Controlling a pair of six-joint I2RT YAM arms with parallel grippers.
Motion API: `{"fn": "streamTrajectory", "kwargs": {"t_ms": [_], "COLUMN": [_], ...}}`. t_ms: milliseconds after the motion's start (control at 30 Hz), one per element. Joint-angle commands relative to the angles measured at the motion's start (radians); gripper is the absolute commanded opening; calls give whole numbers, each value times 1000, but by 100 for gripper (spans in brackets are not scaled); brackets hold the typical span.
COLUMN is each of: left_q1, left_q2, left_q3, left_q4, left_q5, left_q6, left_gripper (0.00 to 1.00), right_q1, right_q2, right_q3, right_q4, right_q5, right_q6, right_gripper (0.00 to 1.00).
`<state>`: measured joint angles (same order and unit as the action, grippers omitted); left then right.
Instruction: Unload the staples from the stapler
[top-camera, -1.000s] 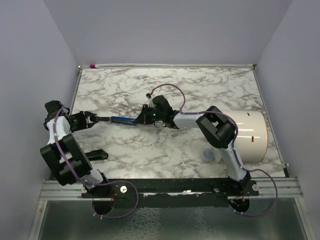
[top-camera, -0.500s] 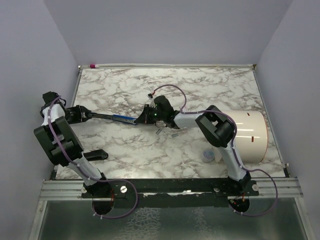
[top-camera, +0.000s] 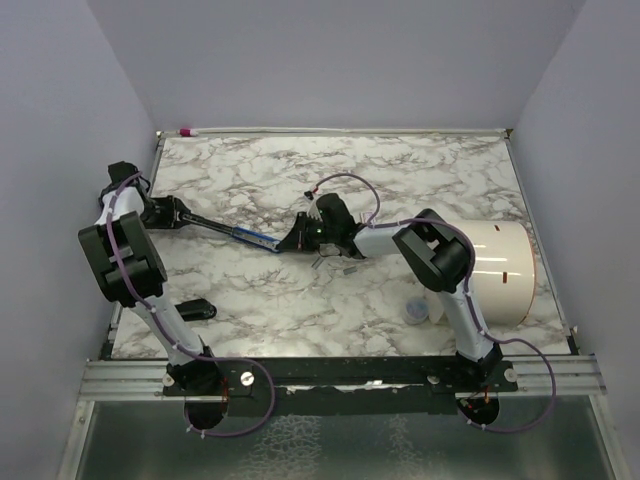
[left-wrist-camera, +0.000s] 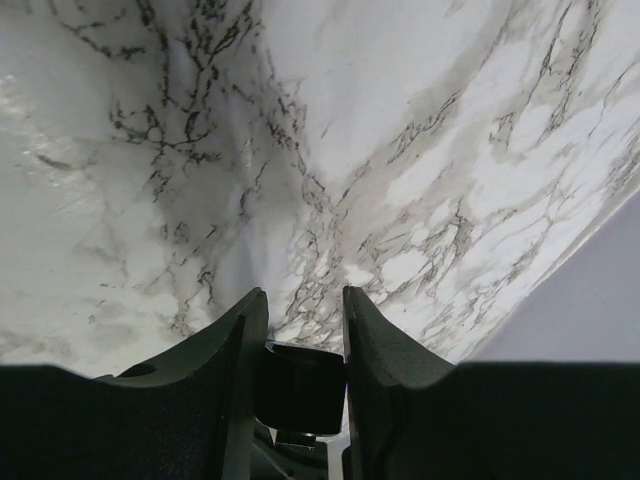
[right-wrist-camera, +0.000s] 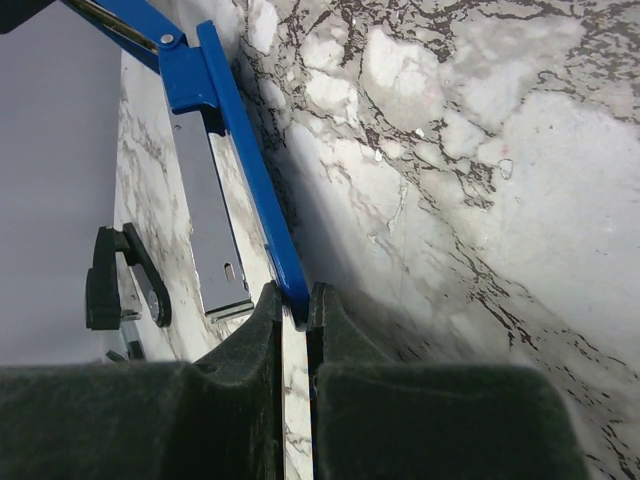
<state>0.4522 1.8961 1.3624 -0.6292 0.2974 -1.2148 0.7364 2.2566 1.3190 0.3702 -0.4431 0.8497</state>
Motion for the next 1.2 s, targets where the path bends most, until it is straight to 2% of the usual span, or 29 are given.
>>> {"fn": "streamTrajectory", "kwargs": {"t_ms": [0,100,167,267,300,333,367,433,467,500,667,800,933,1167], "left_q1": [3,2,-1,-7,-9,-9,-10,-17,-20,-26,-59,-124,-239,-401], "left_q2": [77,122,134,113,103,94,86,67,55,38,-84,-179,-294,-421], "left_q3": [102,142,165,168,168,170,173,184,188,192,203,189,103,-40], "left_q4": [57,41,24,29,34,34,35,33,31,28,44,85,154,179], "left_q5": [-105,-89,-94,-103,-109,-114,-113,-114,-108,-109,-160,-118,-55,-63], "left_q6": [-34,-8,16,48,57,71,87,123,142,163,274,385,476,541], "left_gripper": [24,42,50,62,70,71,82,85,96,99,99,99,99,99], "right_q1": [-26,-26,-27,-26,-26,-26,-26,-26,-26,-27,-26,-25,-21,17], "right_q2": [27,26,16,-4,-10,-15,-21,-29,-30,-32,-43,-33,-2,50], "right_q3": [-66,-66,-75,-87,-89,-91,-96,-101,-101,-100,-103,-76,-29,73], "right_q4": [-178,-163,-154,-138,-140,-137,-132,-124,-122,-121,-109,-114,-127,-159], "right_q5": [67,54,67,83,89,94,101,110,112,114,119,122,121,195], "right_q6": [-2,0,14,29,33,40,46,59,64,68,96,125,158,194], "right_gripper": [1,1,1,1,1,1,1,1,1,1,1,1,1,2]}}
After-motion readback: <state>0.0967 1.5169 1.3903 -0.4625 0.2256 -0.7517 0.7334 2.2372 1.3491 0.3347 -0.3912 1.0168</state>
